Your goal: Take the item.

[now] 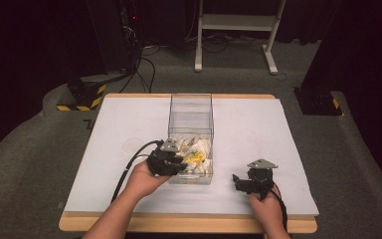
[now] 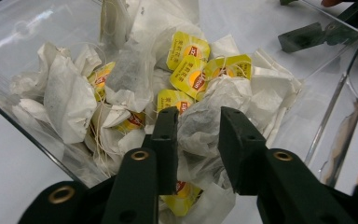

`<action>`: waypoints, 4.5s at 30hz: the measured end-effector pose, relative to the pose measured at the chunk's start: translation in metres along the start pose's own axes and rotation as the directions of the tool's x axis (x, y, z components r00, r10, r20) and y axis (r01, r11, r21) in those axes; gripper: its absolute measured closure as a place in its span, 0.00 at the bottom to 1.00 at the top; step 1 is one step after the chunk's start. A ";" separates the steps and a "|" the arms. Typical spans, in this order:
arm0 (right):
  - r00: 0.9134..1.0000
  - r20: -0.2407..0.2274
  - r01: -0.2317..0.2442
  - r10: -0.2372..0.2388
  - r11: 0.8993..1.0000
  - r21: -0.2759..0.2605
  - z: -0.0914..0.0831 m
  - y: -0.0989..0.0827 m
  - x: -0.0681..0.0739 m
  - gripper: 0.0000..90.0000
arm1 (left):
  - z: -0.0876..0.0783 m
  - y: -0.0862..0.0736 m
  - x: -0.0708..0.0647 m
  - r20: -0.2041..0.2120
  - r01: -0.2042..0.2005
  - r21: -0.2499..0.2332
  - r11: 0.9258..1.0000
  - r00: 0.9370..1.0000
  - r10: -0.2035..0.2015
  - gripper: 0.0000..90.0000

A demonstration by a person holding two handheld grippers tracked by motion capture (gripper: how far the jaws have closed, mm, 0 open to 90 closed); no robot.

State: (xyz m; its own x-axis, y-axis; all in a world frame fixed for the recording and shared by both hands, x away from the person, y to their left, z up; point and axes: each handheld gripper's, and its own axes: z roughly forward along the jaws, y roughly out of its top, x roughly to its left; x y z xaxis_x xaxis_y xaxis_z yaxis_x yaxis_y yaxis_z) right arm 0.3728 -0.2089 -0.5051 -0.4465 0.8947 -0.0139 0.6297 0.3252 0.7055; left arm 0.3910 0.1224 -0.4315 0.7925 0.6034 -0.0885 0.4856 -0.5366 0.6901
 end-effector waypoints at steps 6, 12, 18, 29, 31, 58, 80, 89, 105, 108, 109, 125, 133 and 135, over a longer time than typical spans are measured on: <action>1.000 0.000 0.000 0.000 1.000 0.000 0.000 0.000 0.000 0.13 | 0.002 -0.003 0.000 0.004 0.001 0.000 1.000 1.000 -0.001 0.87; 1.000 0.000 0.000 0.000 1.000 0.000 0.000 0.000 0.000 0.13 | 0.000 -0.008 0.001 0.007 0.016 -0.033 0.999 1.000 -0.015 0.98; 1.000 0.000 0.000 0.000 1.000 0.000 0.000 0.000 0.000 0.13 | -0.003 -0.011 0.001 -0.002 0.021 -0.074 0.997 1.000 -0.021 0.99; 1.000 0.000 0.000 0.000 1.000 0.000 0.000 0.000 0.000 0.13 | -0.007 -0.013 -0.001 -0.014 0.007 -0.119 0.993 1.000 -0.009 0.99; 1.000 0.000 0.000 0.000 1.000 0.000 0.000 0.000 0.000 0.13 | -0.009 -0.013 -0.002 -0.017 0.009 -0.135 0.991 1.000 -0.012 0.99; 1.000 0.000 0.000 0.000 1.000 0.000 0.000 0.000 0.000 0.13 | -0.018 -0.017 -0.001 -0.055 0.007 -0.210 0.978 0.998 -0.019 0.99; 1.000 0.001 0.001 -0.001 1.000 0.000 0.000 0.000 0.000 0.13 | -0.025 -0.021 0.002 -0.049 0.028 -0.263 0.965 0.998 -0.043 0.99; 1.000 0.002 0.002 -0.002 1.000 -0.001 0.000 0.000 0.000 0.13 | -0.030 -0.021 0.002 -0.055 0.028 -0.288 0.957 0.997 -0.046 0.99; 1.000 0.002 0.002 -0.002 1.000 -0.001 0.000 0.000 0.000 0.13 | -0.041 -0.020 -0.001 -0.052 0.026 -0.351 0.936 0.998 -0.047 0.99; 1.000 0.002 0.002 -0.002 1.000 -0.001 0.000 0.000 0.000 0.13 | -0.043 -0.019 -0.002 -0.052 0.023 -0.363 0.931 0.998 -0.045 0.99; 1.000 0.002 0.003 -0.003 1.000 0.000 0.000 0.000 0.000 0.13 | -0.044 -0.019 -0.002 -0.052 0.023 -0.367 0.930 0.998 -0.045 0.99; 1.000 0.003 0.003 -0.003 1.000 -0.001 0.000 0.000 0.000 0.13 | -0.054 -0.020 -0.002 -0.058 0.022 -0.409 0.912 0.997 -0.050 0.99; 1.000 0.003 0.003 -0.003 1.000 -0.001 0.000 0.000 0.000 0.13 | -0.060 -0.024 0.000 -0.059 0.027 -0.428 0.904 0.997 -0.058 1.00; 1.000 0.004 0.002 -0.002 1.000 -0.002 0.000 0.000 0.000 0.13 | -0.061 -0.026 0.001 -0.058 0.030 -0.431 0.902 0.996 -0.061 0.99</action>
State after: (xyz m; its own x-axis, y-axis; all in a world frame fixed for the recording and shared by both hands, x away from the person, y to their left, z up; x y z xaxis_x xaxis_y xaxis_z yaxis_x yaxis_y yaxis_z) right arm 0.3726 -0.2087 -0.5052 -0.4457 0.8950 -0.0183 0.6276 0.3270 0.7065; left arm 0.3568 0.1728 -0.4053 0.7383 0.6686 -0.0887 0.3028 -0.2112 0.9293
